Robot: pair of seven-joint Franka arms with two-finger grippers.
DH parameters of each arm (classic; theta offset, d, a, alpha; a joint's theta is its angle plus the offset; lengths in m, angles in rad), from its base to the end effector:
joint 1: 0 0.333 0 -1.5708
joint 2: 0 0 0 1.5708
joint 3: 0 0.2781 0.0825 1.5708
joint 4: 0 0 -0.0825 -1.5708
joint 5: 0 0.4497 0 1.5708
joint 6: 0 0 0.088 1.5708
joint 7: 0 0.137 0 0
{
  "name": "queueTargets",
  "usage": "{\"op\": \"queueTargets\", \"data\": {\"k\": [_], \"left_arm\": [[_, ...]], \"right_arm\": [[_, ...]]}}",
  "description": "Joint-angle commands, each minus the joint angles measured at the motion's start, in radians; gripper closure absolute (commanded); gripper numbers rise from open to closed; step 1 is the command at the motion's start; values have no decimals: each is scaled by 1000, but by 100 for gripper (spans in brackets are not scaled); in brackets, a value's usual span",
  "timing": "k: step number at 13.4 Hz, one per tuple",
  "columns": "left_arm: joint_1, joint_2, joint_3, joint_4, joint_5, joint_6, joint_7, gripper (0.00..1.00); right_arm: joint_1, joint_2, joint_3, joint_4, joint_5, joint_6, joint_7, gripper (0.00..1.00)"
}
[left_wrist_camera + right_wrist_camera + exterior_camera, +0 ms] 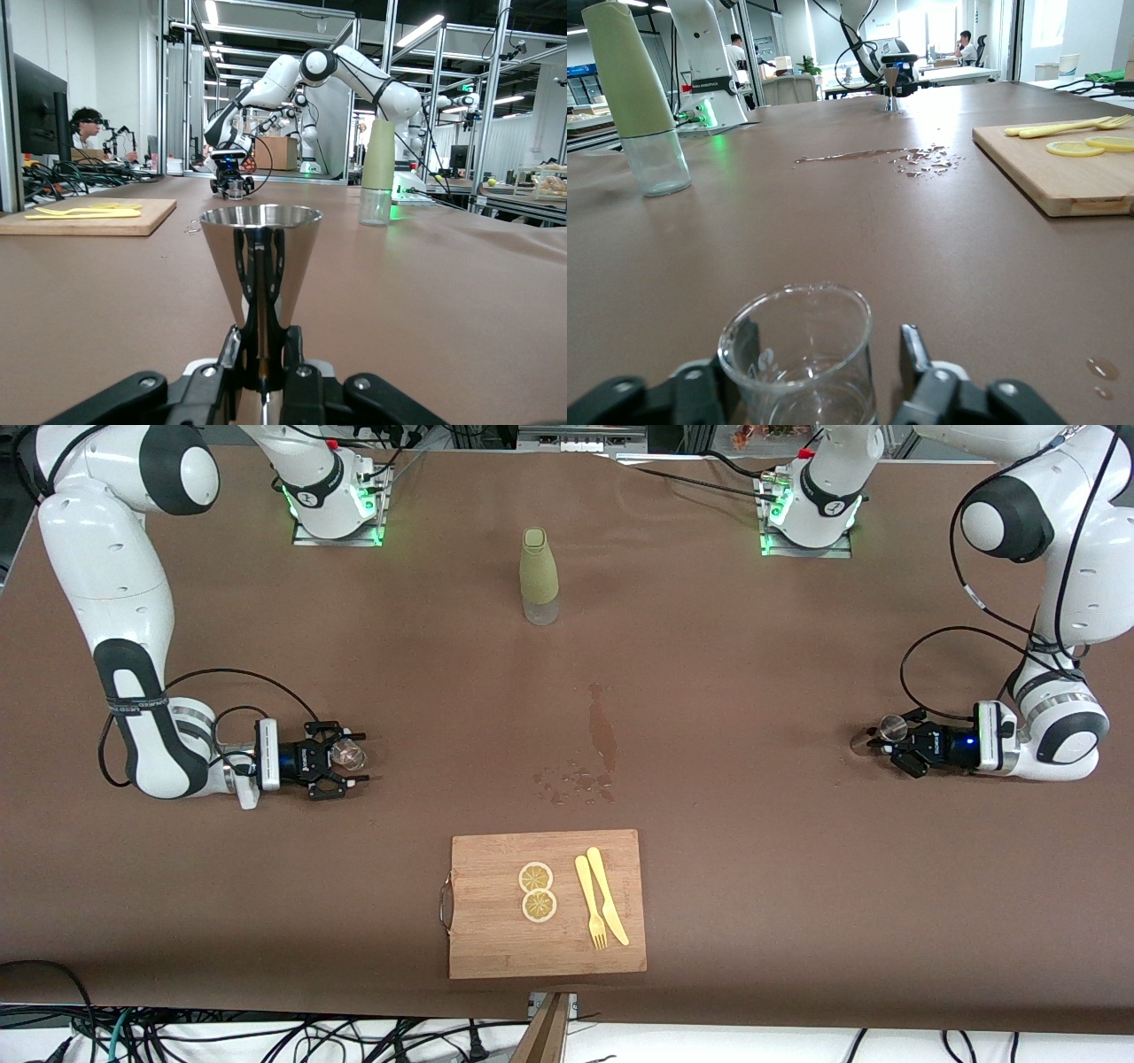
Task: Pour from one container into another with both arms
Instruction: 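Lift the glass cup and jigger, moving both grippers toward each other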
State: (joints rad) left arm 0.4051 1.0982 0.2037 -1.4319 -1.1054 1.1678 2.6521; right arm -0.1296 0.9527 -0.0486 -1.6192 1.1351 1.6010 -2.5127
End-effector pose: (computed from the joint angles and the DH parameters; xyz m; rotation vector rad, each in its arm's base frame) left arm 0.5402 0.2006 -0.0140 1.2057 -1.2777 1.0706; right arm 0.5983 0.0140 -0.0196 -1.3188 -1.4445 -0.8524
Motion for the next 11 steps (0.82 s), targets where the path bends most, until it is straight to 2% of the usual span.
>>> {"op": "queueTargets", "data": {"k": [1,3,5,9,11], "left_arm": [[-11,-8,-1,8,-37,-2,48,100],[-28,-18,-21,13,-40,-2,-15,100],[-77,-20,-26,28,-57,-2,-34,100],[-179,-20,-87,25,-143,38,-105,100],[-245,-24,-92,27,-191,99,-145,100]], "right_arm": [[-2,8,3,-7,22,-18,-15,54],[-2,8,3,-7,22,-32,-15,70],[-5,8,3,-5,22,-35,-14,76],[-15,4,4,7,28,-59,-2,88],[-13,-2,6,10,80,-85,3,91]]}}
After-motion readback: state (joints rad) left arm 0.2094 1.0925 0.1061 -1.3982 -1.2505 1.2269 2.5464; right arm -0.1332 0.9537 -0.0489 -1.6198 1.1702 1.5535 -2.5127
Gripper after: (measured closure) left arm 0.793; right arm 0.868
